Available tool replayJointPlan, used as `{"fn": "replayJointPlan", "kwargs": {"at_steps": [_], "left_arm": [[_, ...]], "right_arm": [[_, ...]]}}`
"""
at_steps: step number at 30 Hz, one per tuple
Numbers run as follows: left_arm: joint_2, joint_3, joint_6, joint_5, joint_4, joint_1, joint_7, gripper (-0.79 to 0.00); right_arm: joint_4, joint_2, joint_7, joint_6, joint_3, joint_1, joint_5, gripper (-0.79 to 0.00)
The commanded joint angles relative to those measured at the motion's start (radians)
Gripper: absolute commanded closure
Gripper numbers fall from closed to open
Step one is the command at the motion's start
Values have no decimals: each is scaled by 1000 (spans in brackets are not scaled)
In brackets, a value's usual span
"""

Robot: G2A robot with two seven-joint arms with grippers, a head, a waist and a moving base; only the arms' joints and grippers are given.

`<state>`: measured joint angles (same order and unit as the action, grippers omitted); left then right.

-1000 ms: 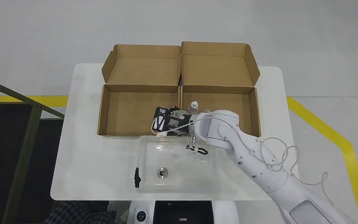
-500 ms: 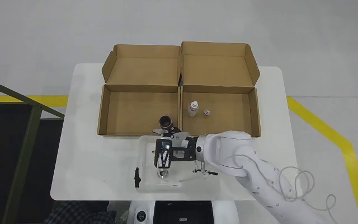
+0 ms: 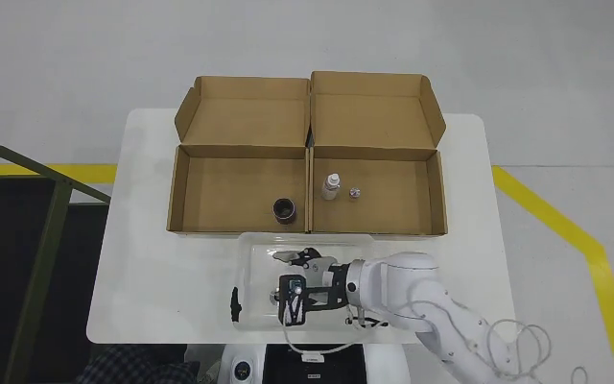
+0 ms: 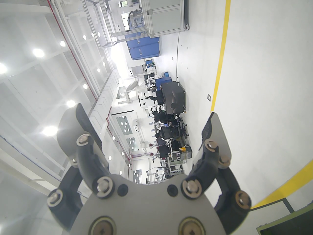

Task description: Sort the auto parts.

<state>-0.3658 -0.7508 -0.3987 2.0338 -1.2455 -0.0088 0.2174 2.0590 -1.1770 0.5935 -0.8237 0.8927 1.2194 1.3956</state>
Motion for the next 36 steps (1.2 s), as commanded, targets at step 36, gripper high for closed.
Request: {"fn": "replayJointPlan", "kwargs": {"at_steps": [36], "left_arm": [[0, 0, 0, 0, 0, 0, 0, -785]], "right_arm": [[-252, -40, 45, 32, -217, -99, 61, -431]]}}
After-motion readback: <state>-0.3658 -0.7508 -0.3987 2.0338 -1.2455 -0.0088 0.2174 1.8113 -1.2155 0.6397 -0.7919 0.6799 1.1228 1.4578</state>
